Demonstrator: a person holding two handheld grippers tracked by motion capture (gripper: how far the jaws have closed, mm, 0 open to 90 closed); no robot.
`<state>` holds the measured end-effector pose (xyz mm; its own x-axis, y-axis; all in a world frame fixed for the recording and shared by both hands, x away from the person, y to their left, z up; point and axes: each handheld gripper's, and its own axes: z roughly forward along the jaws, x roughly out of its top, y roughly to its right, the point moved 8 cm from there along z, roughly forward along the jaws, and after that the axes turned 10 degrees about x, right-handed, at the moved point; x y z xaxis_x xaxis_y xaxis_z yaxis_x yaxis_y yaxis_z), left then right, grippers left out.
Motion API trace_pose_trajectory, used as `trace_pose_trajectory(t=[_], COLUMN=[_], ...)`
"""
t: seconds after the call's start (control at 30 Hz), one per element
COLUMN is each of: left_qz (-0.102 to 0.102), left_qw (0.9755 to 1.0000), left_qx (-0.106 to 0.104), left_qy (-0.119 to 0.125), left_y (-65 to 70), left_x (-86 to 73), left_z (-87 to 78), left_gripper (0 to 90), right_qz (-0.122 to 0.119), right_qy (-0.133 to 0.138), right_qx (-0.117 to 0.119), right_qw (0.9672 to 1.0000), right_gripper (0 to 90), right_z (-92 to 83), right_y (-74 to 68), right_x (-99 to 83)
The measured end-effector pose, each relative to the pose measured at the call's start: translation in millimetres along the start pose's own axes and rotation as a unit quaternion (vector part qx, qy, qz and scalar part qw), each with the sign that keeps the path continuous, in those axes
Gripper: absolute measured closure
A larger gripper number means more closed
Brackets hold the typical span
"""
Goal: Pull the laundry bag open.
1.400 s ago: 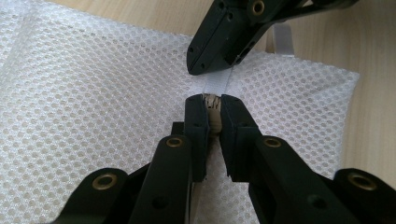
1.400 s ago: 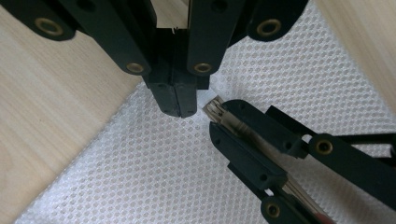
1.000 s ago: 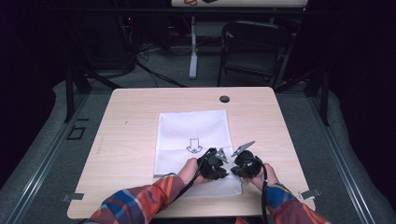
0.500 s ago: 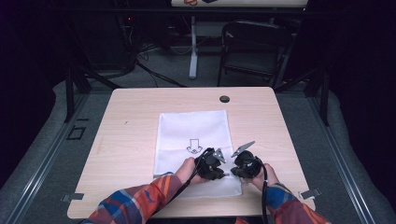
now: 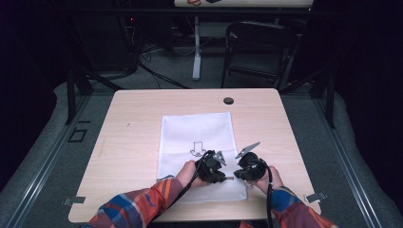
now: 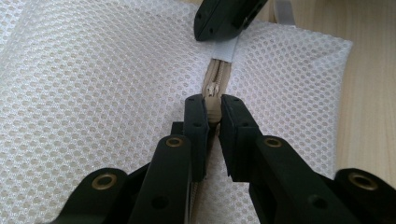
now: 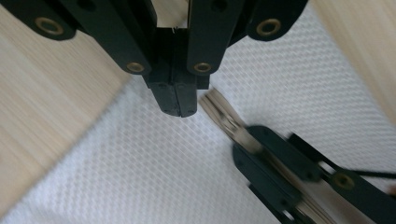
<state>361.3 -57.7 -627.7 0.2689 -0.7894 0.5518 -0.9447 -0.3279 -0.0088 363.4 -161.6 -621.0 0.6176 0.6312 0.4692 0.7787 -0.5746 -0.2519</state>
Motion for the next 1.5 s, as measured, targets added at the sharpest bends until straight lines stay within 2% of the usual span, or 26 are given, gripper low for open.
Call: trace_pose_trajectory(t=[0.1,0.13,0.2,0.4,0.47,0.5,0.53,0.6,0.67,0.77,0.83,1.0,1.07,1.23,1.27,1.4,1.43,1.47,1.5], left_qz=[-0.001,-0.002,-0.003,0.01,0.012,0.01,0.008,0.004,0.007,0.014,0.011,0.008,0.009,0.006,0.008,0.012,0.008,0.008,0.007], left_qw=[1.0,1.0,1.0,0.9999,0.9998,0.9998,0.9998,0.9998,0.9997,0.9994,0.9995,0.9996,0.9996,0.9996,0.9996,0.9995,0.9995,0.9996,0.9997], left_qx=[0.002,0.002,0.004,0.012,0.017,0.017,0.018,0.021,0.025,0.031,0.03,0.028,0.026,0.026,0.026,0.027,0.028,0.025,0.024], left_qy=[0.004,0.006,0.006,0.003,0.001,0.002,0.003,0.006,0.004,0.001,0.003,0.005,0.007,0.008,0.008,0.007,0.009,0.009,0.007], left_y=[0.8,1.2,1.8,2.4,3.5,3.8,3.8,3.9,4.3,5.1,4.9,5.0,5.1,5.0,5.1,4.9,4.5,4.1,3.5], left_x=[1.0,0.9,0.7,1.0,1.3,1.5,1.5,1.2,1.4,1.3,0.9,0.2,-0.1,-0.9,-1.1,-1.6,-1.8,-2.4,-3.4], left_z=[1.0,1.4,1.3,1.7,1.9,2.1,2.1,2.2,1.8,0.6,0.2,-0.7,-1.1,-2.2,-2.3,-3.2,-4.2,-4.9,-5.7], left_gripper=[80.9,80.7,80.6,80.5,80.6,80.7,80.9,81.1,81.3,81.4,81.5,81.5,81.5,81.5,81.5,81.6,81.6,81.6,81.6], right_qz=[-0.011,-0.016,-0.016,-0.013,-0.002,-0.015,-0.013,-0.034,-0.029,-0.029,-0.031,-0.026,-0.031,-0.024,-0.027,-0.026,-0.029,-0.02,-0.018], right_qy=[-0.001,-0.011,-0.021,-0.005,0.01,-0.002,0.01,-0.012,0.0,0.0,0.001,-0.003,-0.006,-0.002,-0.012,-0.012,-0.017,-0.001,0.002], right_qx=[0.005,-0.004,0.002,0.014,0.02,0.013,0.015,0.01,0.004,0.003,0.004,0.0,0.002,0.007,0.007,0.008,0.003,0.006,0.005], right_qw=[0.9999,0.9998,0.9997,0.9998,0.9998,0.9998,0.9998,0.9993,0.9996,0.9996,0.9995,0.9996,0.9995,0.9997,0.9995,0.9996,0.9994,0.9998,0.9998], right_gripper=[90.0,90.0,90.0,90.0,90.0,90.0,90.0,90.0,90.0,90.0,90.0,90.0,90.0,90.0,90.0,90.0,90.0,90.0,90.0], right_z=[5.6,6.3,8.0,9.1,11.4,10.7,12.6,10.4,12.4,12.4,12.6,12.3,11.7,12.1,10.7,10.4,9.6,11.7,11.9], right_y=[-8.5,-8.3,-8.3,-4.8,-5.8,-4.4,-6.3,-5.5,-7.1,-7.2,-7.2,-7.8,-6.8,-7.7,-7.1,-7.1,-5.7,-6.8,-6.8], right_x=[4.1,3.5,1.9,0.8,1.4,0.5,1.6,0.3,1.2,1.2,1.5,1.2,0.5,0.7,0.3,0.1,-0.7,0.3,0.2])
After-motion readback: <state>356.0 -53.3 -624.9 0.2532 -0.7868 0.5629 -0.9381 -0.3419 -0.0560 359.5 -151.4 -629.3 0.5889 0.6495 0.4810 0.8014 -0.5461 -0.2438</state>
